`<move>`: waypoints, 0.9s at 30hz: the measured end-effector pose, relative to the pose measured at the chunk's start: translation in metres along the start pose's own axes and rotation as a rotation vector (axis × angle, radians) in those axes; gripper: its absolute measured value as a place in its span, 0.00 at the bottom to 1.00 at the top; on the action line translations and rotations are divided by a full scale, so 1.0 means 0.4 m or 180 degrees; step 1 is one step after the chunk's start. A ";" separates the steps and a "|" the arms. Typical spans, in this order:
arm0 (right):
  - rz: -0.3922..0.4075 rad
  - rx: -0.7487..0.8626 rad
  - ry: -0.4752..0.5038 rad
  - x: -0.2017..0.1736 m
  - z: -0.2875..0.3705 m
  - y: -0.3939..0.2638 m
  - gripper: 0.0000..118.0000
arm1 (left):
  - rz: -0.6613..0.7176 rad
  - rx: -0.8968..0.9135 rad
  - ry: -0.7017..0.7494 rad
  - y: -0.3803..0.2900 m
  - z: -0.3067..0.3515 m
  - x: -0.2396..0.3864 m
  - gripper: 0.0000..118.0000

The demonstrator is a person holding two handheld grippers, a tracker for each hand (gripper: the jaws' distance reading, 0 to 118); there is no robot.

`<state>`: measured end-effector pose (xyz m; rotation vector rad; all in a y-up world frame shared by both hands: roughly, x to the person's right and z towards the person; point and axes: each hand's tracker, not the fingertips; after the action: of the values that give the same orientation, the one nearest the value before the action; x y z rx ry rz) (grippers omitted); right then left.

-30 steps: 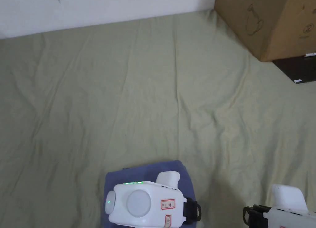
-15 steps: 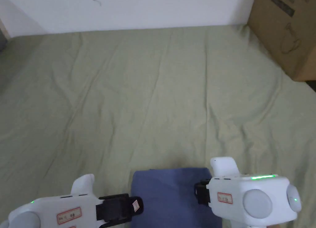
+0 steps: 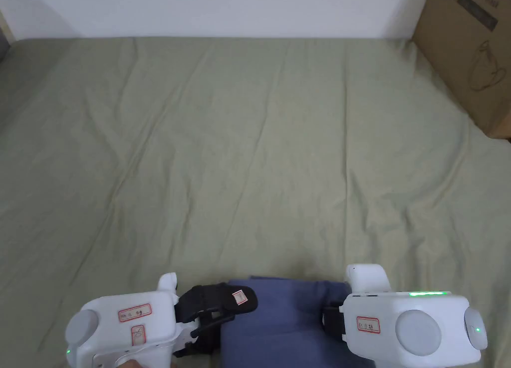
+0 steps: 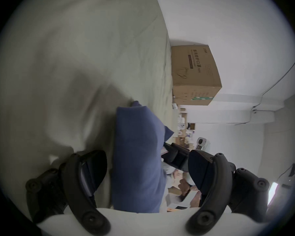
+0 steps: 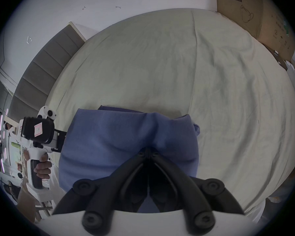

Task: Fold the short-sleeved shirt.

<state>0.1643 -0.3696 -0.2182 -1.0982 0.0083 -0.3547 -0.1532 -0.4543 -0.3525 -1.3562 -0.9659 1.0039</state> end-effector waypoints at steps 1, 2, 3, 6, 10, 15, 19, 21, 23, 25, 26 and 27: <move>0.0000 -0.0005 -0.0003 0.000 0.002 -0.001 0.00 | -0.0004 -0.0038 0.0003 0.002 -0.016 0.008 0.83; -0.0012 -0.0008 -0.0003 0.000 0.002 0.000 0.00 | -0.0138 -0.0143 0.0104 0.004 -0.033 0.016 0.65; -0.0031 -0.0013 -0.0009 0.000 0.002 0.001 0.00 | -0.0368 -0.0256 0.0408 0.000 -0.052 0.024 0.36; -0.0028 -0.0019 -0.0061 -0.011 0.015 0.003 0.00 | -0.0356 -0.0279 0.0379 0.007 -0.050 0.010 0.24; -0.0023 0.0075 -0.0048 -0.039 0.054 0.005 0.00 | -0.0663 -0.0284 0.0640 0.015 -0.001 0.048 0.23; -0.0025 0.0241 0.0030 -0.074 0.090 0.008 0.00 | -0.0831 -0.0077 0.1014 0.080 0.191 0.072 0.23; 0.0002 0.0251 0.0019 -0.092 0.091 0.004 0.00 | -0.1015 0.0066 0.1754 0.177 0.410 0.093 0.23; 0.0019 0.0230 -0.0001 -0.096 0.083 0.002 0.00 | -0.1121 0.0106 0.2373 0.227 0.514 0.104 0.23; 0.0006 0.0184 -0.0004 -0.094 0.071 -0.001 0.00 | -0.1116 0.0167 0.2918 0.272 0.616 0.118 0.23; -0.0008 0.0145 -0.0037 -0.092 0.057 -0.003 0.00 | -0.1214 0.0185 0.3556 0.310 0.688 0.125 0.23; -0.0010 0.0120 -0.0053 -0.091 0.049 -0.003 0.00 | -0.1318 0.0094 0.3903 0.330 0.716 0.125 0.23; -0.0022 0.0100 -0.0077 -0.091 0.043 -0.004 0.00 | -0.1423 0.0047 0.4221 0.342 0.733 0.124 0.23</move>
<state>0.1328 -0.3450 -0.2149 -1.0715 -0.0226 -0.3466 -0.4191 -0.3231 -0.4909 -1.3276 -0.1857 -0.2999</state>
